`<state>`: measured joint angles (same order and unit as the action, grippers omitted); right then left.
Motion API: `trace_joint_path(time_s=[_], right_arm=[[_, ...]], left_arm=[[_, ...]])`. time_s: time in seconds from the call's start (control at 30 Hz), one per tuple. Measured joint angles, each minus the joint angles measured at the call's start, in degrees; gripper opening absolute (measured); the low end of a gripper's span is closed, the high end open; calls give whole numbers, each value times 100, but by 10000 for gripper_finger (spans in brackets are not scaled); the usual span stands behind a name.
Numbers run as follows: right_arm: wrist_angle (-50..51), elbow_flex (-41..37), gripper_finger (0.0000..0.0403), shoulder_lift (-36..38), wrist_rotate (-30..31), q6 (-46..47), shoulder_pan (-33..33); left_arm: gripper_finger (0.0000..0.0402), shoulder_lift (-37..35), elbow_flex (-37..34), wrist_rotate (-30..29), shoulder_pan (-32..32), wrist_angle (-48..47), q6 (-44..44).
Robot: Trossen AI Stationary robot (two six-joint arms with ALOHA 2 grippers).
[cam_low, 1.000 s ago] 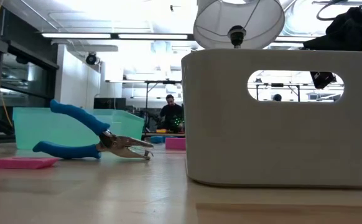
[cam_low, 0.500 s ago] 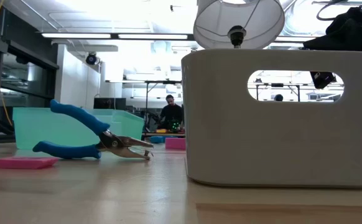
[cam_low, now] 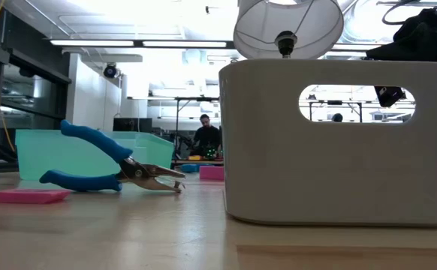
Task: Pick & Place School Supplies
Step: Put the crayon box into the green bin
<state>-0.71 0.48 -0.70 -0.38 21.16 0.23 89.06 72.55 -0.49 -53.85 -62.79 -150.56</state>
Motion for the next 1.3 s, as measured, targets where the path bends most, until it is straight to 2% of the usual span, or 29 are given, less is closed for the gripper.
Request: trace_joint_path(time_s=[0.17, 0.8, 1.3], right_arm=[[0, 1, 134, 1, 0, -1, 0], [0, 0, 134, 0, 0, -1, 0], [0, -1, 134, -1, 0, 1, 0]], left_arm=[[156, 81, -1, -457, -164, 162, -178], [157, 50, -2, -258, -448, -72, -458], [199, 415, -2, -277, -448, -78, -383]])
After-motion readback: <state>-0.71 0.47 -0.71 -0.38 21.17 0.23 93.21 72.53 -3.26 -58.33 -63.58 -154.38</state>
